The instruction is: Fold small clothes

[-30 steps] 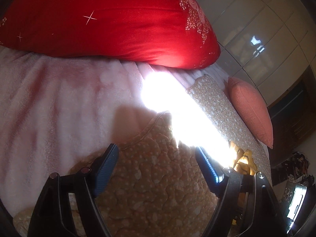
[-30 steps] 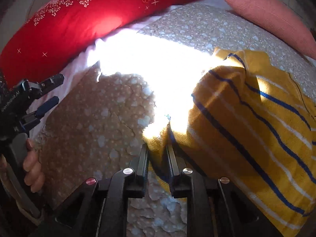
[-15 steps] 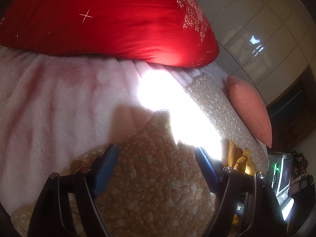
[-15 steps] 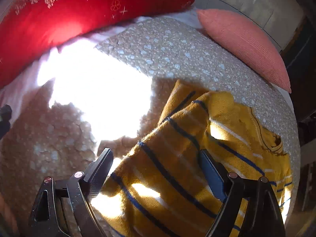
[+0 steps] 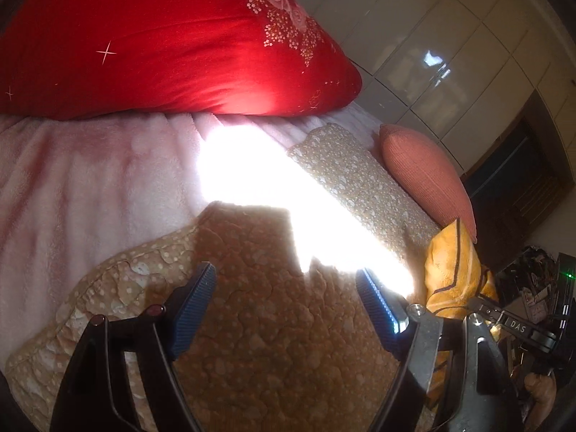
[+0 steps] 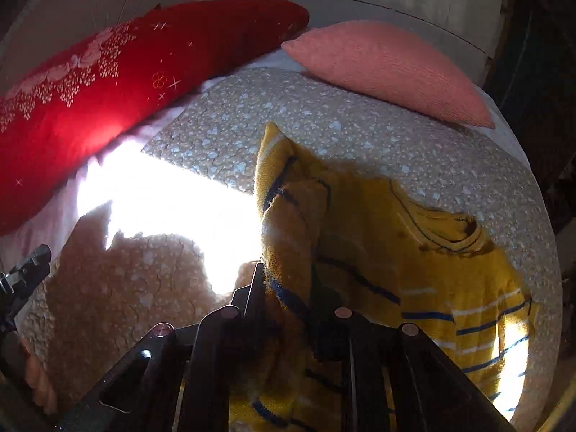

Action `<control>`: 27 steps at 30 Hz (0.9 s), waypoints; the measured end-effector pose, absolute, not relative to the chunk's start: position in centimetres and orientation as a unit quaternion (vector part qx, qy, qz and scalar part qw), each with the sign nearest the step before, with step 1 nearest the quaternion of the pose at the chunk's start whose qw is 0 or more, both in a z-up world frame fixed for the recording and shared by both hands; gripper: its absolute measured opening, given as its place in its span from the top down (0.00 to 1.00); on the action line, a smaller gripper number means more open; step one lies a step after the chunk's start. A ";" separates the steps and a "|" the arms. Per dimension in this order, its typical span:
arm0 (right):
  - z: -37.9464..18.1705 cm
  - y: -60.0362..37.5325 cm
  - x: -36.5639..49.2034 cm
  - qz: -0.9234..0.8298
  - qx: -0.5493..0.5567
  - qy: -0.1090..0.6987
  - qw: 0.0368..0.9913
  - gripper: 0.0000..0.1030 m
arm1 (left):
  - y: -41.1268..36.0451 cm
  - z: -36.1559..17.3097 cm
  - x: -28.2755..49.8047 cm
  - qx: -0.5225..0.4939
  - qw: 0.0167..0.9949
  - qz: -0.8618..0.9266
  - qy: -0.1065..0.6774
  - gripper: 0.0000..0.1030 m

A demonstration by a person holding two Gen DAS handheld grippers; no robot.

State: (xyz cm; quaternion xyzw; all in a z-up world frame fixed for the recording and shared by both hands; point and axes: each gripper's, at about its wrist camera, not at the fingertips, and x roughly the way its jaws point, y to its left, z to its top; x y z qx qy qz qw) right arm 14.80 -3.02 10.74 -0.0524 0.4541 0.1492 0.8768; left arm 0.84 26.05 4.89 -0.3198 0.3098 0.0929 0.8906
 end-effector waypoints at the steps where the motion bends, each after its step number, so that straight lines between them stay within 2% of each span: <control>1: 11.3 -5.6 14.5 0.141 -0.033 0.450 0.881 0.83 | 25.2 5.2 0.6 -0.312 0.894 0.088 0.309 0.23; 6: 11.1 -19.6 11.7 0.087 0.075 0.438 0.892 0.86 | 19.9 6.5 -0.7 -0.295 0.898 0.033 0.326 0.20; 11: 6.4 -30.0 9.3 0.049 0.182 0.453 0.872 0.87 | 12.5 7.1 -0.5 -0.234 0.898 -0.032 0.370 0.18; 14: 4.4 -33.0 8.4 0.088 0.244 0.446 0.857 0.88 | 8.7 7.1 0.1 -0.193 0.895 -0.057 0.397 0.18; 16: 4.5 -34.4 7.3 0.097 0.277 0.432 0.853 0.82 | 6.7 7.2 0.2 -0.169 0.895 -0.063 0.409 0.18; 18: 5.7 -35.3 6.0 0.071 0.281 0.413 0.863 0.59 | 5.5 7.4 0.2 -0.154 0.895 -0.071 0.412 0.18; 21: 8.4 -34.8 3.9 0.104 0.269 0.380 0.879 0.59 | 4.0 7.5 -0.1 -0.139 0.896 -0.074 0.415 0.18; 22: 9.2 -34.1 3.3 0.123 0.262 0.373 0.881 0.56 | 3.6 7.5 -0.2 -0.139 0.895 -0.075 0.417 0.18; 24: 10.3 -32.4 2.3 0.163 0.250 0.362 0.883 0.27 | 3.0 7.1 -0.2 -0.141 0.891 -0.077 0.425 0.18; 26: 10.6 -30.4 2.2 0.180 0.228 0.358 0.887 0.19 | 2.7 6.8 -0.2 -0.147 0.885 -0.079 0.435 0.18; 27: 10.2 -29.9 2.3 0.175 0.212 0.363 0.890 0.19 | 2.3 6.8 -0.2 -0.151 0.883 -0.079 0.438 0.18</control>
